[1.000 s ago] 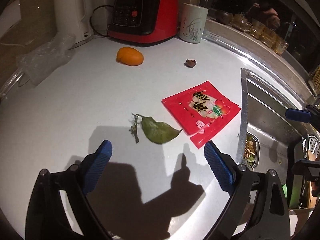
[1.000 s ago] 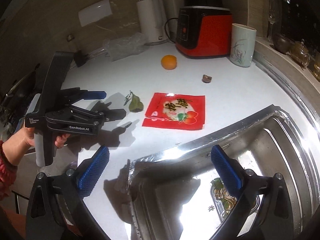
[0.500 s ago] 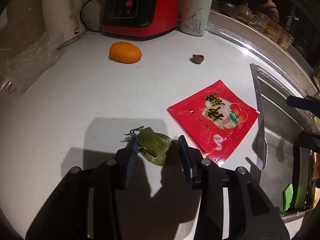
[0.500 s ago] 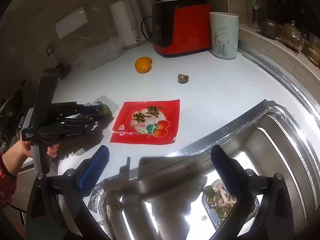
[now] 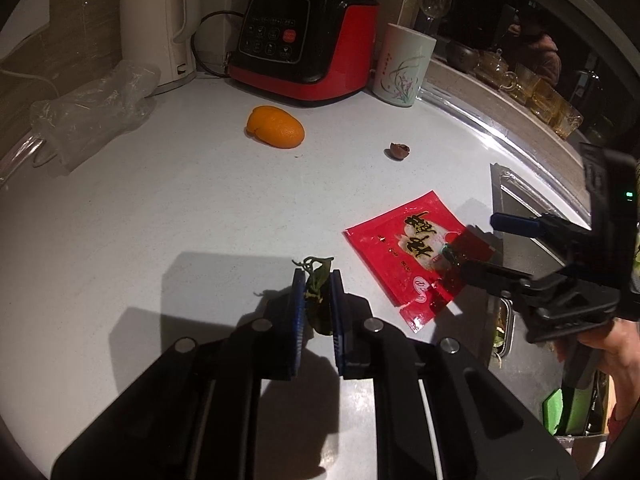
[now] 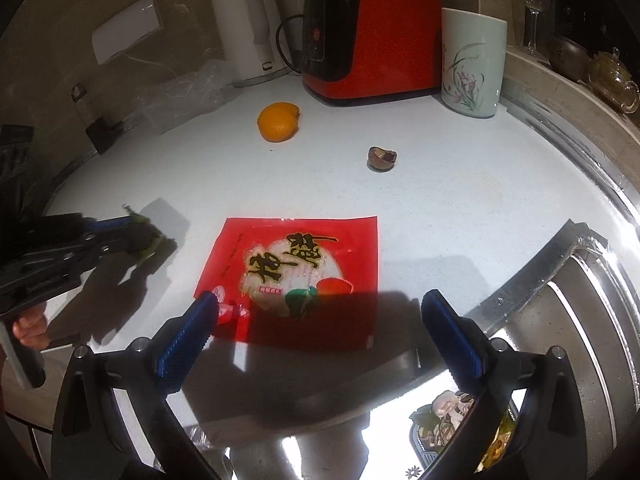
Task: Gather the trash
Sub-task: 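Grasp the green pear with the left tool while the right tool grasps the red packet, then carry the pear and red packet over the bin and open both tools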
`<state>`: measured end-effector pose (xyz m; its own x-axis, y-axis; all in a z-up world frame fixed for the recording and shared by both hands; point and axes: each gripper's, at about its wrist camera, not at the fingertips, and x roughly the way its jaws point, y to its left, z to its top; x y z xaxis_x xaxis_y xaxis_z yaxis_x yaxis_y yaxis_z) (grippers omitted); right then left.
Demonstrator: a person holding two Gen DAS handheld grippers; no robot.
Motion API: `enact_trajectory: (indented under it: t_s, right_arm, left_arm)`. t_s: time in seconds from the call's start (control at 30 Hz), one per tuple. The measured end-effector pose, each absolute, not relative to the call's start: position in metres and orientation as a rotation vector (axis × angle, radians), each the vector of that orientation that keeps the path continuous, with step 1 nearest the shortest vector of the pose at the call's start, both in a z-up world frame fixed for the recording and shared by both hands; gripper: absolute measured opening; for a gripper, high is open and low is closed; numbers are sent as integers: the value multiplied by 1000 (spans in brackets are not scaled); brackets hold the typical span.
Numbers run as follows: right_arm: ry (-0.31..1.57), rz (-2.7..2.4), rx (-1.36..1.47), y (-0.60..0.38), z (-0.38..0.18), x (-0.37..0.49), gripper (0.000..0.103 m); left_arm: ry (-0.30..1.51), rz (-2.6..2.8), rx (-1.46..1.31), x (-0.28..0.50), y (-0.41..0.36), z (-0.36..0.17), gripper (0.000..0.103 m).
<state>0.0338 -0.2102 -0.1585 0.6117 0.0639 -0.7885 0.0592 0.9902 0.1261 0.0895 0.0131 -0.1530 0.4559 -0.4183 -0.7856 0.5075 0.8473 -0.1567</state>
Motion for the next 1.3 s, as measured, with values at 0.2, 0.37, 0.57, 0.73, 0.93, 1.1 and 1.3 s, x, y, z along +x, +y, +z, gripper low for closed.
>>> enact_trajectory:
  t_s: [0.2, 0.37, 0.57, 0.73, 0.93, 1.1, 1.3]
  right_arm:
    - [950, -50, 71, -190, -171, 50, 98]
    - [936, -48, -7, -175, -172, 52, 85]
    - [911, -1, -23, -173, -166, 54, 30]
    - [920, 52, 16, -175, -165, 56, 3]
    - [910, 100, 41, -168, -156, 47, 2]
    - [882, 163, 19, -142, -128, 23, 2]
    - [876, 289, 1, -92, -100, -28, 3]
  left_arm:
    - [886, -535, 70, 64, 37, -129, 12]
    - [875, -503, 48, 51, 54, -121, 12]
    - [888, -467, 2, 43, 72, -124, 12]
    - [890, -439, -12, 35, 85, -123, 12]
    - [876, -403, -24, 18, 102, -116, 12]
    - [862, -378, -34, -5, 115, -109, 12]
    - [858, -346, -46, -51, 133, -106, 12]
